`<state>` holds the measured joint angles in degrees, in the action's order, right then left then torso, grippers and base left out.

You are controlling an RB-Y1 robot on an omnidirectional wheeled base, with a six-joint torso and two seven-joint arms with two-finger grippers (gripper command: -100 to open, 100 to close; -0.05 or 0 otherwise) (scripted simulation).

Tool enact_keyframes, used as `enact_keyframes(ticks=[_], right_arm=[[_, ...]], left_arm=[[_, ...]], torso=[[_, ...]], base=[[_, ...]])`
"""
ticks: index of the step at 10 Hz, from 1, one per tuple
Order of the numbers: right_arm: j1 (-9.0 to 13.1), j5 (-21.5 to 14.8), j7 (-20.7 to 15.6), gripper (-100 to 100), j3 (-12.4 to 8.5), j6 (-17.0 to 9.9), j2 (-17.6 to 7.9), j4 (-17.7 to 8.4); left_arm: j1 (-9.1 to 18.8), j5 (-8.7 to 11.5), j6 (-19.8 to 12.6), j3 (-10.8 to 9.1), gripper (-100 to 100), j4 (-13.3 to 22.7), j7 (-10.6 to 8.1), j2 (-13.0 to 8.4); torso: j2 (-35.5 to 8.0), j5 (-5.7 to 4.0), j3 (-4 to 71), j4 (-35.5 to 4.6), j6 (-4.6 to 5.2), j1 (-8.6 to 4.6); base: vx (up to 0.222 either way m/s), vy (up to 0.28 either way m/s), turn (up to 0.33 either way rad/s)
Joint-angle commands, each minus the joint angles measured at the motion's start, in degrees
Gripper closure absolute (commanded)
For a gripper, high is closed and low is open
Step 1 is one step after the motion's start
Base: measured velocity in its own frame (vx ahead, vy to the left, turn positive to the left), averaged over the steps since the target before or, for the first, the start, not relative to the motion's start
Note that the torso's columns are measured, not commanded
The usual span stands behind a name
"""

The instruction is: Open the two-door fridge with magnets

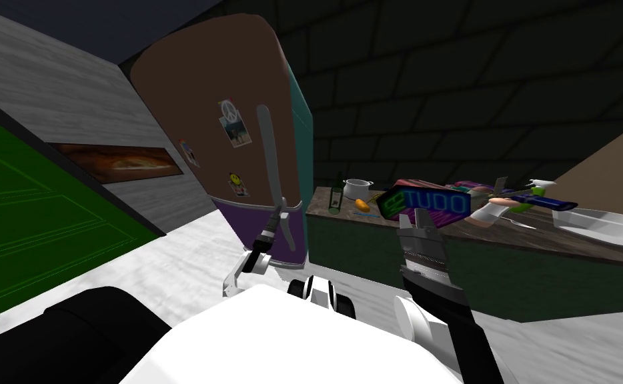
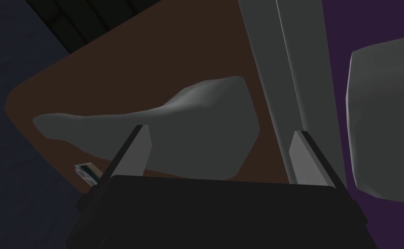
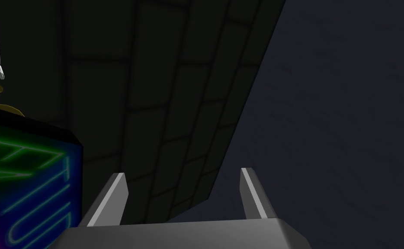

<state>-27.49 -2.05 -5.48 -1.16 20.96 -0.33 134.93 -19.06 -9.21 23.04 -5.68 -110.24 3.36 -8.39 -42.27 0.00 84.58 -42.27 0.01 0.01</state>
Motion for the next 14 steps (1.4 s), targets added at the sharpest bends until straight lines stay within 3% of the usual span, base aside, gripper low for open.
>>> enact_keyframes(ticks=[1, 6, 14], right_arm=[[0.0, 0.0, 0.0, 0, 0.0, 0.0, 0.0, 0.0], [0.0, 0.0, 0.0, 0, 0.0, 0.0, 0.0, 0.0], [0.0, 0.0, 0.0, 0, 0.0, 0.0, 0.0, 0.0]], left_arm=[[-0.2, -0.2, -4.4, -0.38, -100, -2.3, -0.14, -0.2], [-0.4, -0.5, -10.2, -0.87, -100, -5.0, -0.32, -0.5], [-0.9, -1.2, -23.5, -2.09, -100, -11.8, -0.77, -2.8]], torso=[[0.0, 0.0, 0.0, 0.0, -0.01, 0.0], [0.2, -0.09, 0.2, 0.0, 0.13, -0.11], [0.5, -0.26, 0.4, -0.1, 0.31, -0.24]], base=[[-0.001, -0.036, 0.0], [-0.002, -0.028, 0.001], [-0.003, -0.033, -0.001]])
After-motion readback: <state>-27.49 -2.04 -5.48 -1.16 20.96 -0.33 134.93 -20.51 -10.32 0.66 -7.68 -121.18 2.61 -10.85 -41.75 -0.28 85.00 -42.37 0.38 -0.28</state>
